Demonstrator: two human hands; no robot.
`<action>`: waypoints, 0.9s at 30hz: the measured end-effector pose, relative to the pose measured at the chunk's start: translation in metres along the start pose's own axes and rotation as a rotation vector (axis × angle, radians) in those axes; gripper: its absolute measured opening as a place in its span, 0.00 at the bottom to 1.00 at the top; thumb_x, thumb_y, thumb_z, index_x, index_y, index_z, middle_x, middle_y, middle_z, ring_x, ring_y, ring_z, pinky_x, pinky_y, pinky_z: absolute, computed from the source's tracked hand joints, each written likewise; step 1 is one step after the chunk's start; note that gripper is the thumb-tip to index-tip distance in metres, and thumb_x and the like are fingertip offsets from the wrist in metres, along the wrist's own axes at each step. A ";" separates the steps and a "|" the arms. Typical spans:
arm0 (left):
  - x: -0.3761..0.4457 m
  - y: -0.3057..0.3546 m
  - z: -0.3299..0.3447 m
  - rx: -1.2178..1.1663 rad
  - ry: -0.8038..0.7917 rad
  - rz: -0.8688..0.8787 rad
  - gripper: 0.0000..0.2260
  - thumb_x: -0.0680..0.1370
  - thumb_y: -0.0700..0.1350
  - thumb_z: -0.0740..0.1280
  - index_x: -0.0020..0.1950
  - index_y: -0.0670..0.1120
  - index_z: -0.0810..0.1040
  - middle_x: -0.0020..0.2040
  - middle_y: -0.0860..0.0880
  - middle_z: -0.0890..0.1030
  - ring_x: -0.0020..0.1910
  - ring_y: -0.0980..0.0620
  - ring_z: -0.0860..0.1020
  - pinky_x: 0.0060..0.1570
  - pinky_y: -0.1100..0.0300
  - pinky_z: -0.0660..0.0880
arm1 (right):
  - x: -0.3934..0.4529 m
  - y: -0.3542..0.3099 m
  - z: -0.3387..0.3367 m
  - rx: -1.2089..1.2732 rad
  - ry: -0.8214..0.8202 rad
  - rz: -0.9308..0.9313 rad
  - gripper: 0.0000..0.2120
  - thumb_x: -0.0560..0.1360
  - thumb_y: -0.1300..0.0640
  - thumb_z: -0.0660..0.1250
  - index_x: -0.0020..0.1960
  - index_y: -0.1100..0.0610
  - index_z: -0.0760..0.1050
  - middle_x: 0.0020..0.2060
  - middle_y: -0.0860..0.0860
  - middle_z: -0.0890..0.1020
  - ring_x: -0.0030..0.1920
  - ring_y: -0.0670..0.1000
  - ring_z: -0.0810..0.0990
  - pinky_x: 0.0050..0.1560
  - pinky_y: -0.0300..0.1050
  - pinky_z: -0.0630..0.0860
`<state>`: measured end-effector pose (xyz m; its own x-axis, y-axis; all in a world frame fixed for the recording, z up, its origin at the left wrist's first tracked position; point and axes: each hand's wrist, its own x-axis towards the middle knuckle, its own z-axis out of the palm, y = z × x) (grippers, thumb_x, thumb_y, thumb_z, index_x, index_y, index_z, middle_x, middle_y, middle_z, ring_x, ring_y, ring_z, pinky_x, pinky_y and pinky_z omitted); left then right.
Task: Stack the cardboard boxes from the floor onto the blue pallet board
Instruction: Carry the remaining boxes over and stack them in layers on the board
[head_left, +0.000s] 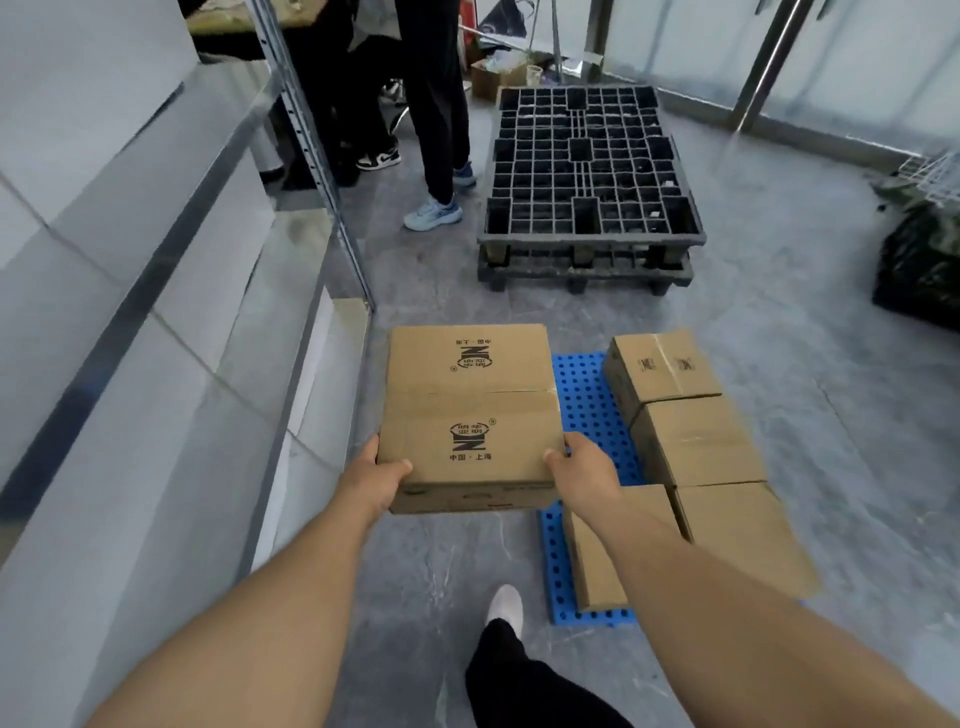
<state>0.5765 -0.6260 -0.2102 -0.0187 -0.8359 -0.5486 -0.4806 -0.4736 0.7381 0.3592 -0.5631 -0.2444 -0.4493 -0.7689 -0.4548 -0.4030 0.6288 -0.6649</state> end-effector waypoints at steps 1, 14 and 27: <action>0.016 0.012 -0.001 0.030 -0.011 -0.001 0.22 0.78 0.40 0.62 0.72 0.49 0.65 0.65 0.45 0.74 0.61 0.46 0.72 0.60 0.57 0.69 | 0.013 -0.007 0.000 0.009 0.008 0.020 0.10 0.79 0.54 0.58 0.56 0.59 0.71 0.49 0.54 0.77 0.47 0.54 0.76 0.46 0.49 0.74; 0.162 0.139 0.017 0.242 -0.143 0.073 0.22 0.78 0.40 0.62 0.72 0.47 0.65 0.65 0.46 0.74 0.56 0.50 0.72 0.55 0.60 0.66 | 0.140 -0.057 -0.022 0.130 0.085 0.198 0.06 0.78 0.54 0.60 0.48 0.56 0.72 0.43 0.53 0.77 0.40 0.51 0.75 0.37 0.44 0.71; 0.300 0.228 0.071 0.478 -0.556 0.250 0.21 0.78 0.37 0.62 0.70 0.47 0.66 0.63 0.46 0.75 0.56 0.48 0.72 0.57 0.57 0.67 | 0.194 -0.081 -0.015 0.361 0.389 0.534 0.09 0.77 0.54 0.61 0.52 0.58 0.75 0.47 0.54 0.78 0.45 0.53 0.76 0.42 0.47 0.70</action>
<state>0.3987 -0.9654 -0.2345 -0.5534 -0.5803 -0.5975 -0.7277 -0.0122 0.6858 0.2931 -0.7615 -0.2699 -0.7866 -0.2314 -0.5725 0.2052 0.7765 -0.5958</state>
